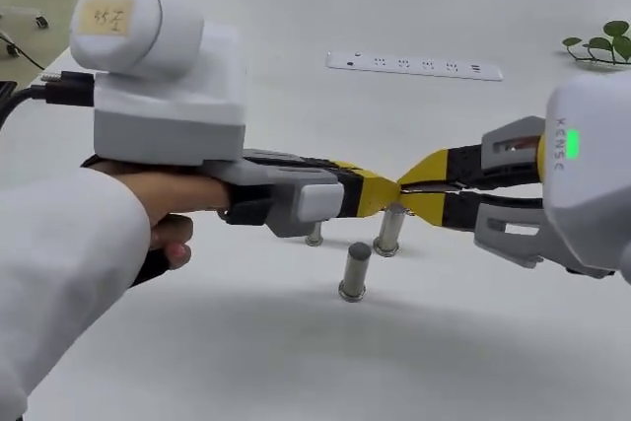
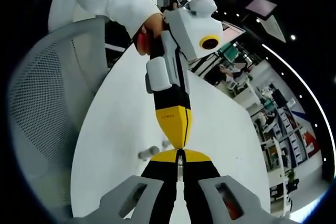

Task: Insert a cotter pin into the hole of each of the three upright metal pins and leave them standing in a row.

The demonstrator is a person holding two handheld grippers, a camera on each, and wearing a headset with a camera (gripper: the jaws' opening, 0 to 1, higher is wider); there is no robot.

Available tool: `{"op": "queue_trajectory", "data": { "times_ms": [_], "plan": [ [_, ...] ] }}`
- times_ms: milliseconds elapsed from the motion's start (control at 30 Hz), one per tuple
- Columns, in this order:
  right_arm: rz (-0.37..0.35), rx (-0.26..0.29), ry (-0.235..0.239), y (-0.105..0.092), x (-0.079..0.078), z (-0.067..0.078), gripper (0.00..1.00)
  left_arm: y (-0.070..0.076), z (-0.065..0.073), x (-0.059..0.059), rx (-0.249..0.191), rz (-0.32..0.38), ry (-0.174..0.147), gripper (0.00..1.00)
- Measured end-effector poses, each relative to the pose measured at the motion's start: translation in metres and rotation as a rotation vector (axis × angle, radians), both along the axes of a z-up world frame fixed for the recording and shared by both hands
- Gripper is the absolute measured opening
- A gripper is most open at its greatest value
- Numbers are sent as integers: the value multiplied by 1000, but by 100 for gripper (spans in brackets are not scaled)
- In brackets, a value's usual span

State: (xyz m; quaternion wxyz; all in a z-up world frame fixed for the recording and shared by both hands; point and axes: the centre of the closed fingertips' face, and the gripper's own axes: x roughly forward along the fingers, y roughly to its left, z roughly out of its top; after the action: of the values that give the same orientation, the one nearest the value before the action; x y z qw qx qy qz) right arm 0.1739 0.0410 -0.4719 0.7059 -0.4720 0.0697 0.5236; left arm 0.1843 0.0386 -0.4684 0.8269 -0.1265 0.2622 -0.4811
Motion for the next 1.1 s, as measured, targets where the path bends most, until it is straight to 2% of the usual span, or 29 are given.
{"op": "queue_trajectory", "data": {
  "times_ms": [33,67,267,367,433,500,533,600,633,667,733,867,900,967,1000,1033,1100],
  "plan": [
    [3,1,5,0,-1,0,0,0,-1,-1,0,-4,4,0],
    [2,2,6,0,-2,-1,0,0,-1,-2,-6,4,21,0],
    [-11,14,30,1,-4,-2,0,0,-1,-4,6,11,17,0],
    [-8,7,29,1,-3,-3,0,0,-3,-3,9,25,35,0],
    [-19,20,59,1,-4,-4,0,0,-4,-3,17,24,32,0],
    [-61,56,123,0,-3,-7,0,0,-6,-4,29,23,25,0],
    [-63,60,128,0,-2,-7,0,1,-7,-4,36,24,22,0],
    [-68,76,153,-1,-2,-7,8,4,-9,-4,51,27,18,0],
    [-88,86,204,-2,-3,-11,12,4,-9,-5,56,27,11,0],
    [-92,95,212,-3,0,-12,14,5,-10,-6,60,24,8,0],
    [-98,92,237,-6,1,-14,14,9,-11,-8,92,1,-27,0],
    [-123,120,342,-10,-1,-21,17,12,-10,-13,116,-33,-76,0],
    [-124,141,377,-9,-2,-20,17,13,-9,-14,128,-53,-108,0],
    [-129,165,446,-9,-5,-21,18,14,-7,-17,143,-81,-147,0],
    [-125,171,471,-9,-6,-22,18,14,-5,-17,150,-92,-186,0],
    [-128,197,525,-7,-9,-22,20,13,-2,-20,154,-105,-224,0],
    [-122,230,595,-4,-15,-21,24,13,0,-23,161,-132,-261,0]
  ]
}}
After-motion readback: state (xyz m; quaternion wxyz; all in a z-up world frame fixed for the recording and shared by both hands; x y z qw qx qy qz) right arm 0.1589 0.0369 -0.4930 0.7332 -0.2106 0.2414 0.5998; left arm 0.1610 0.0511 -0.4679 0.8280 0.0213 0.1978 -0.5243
